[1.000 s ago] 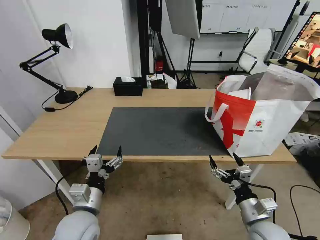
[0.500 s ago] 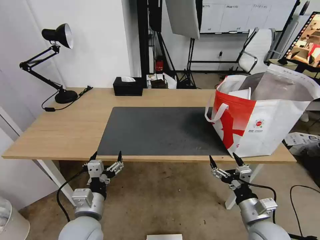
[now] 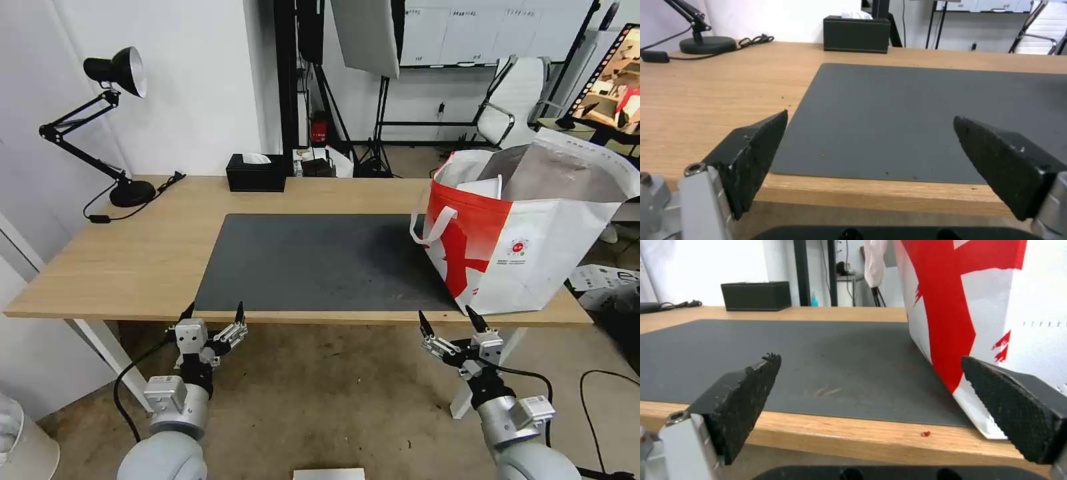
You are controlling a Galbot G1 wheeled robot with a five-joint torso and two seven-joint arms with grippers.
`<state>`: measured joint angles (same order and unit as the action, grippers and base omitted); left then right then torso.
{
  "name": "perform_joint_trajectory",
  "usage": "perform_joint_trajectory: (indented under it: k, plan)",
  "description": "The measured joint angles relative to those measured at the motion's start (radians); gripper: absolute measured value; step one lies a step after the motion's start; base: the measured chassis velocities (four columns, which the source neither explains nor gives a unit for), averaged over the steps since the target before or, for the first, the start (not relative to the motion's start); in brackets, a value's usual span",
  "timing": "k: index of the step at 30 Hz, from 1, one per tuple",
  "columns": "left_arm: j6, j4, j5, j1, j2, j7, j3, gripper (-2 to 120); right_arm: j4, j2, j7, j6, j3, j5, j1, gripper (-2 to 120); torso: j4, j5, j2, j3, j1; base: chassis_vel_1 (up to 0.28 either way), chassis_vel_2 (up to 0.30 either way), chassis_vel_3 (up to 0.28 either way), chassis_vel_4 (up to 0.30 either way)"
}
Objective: Pick up the trash from the table and place it into the takeout bag.
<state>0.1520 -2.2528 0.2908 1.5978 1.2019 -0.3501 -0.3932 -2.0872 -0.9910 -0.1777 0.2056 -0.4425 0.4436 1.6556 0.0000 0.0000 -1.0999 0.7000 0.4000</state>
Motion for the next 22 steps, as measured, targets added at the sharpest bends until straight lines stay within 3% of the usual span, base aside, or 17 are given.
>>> perform_joint_trajectory:
  k: [22]
  plan:
    - [0.000, 0.000, 0.001, -0.001, -0.001, 0.000, 0.001, 100, 0.000, 0.000, 0.000, 0.000, 0.000, 0.000, 0.000, 100, 0.0000, 0.0000, 0.000, 0.000, 0.000, 0.000, 0.000, 0.000, 0.000]
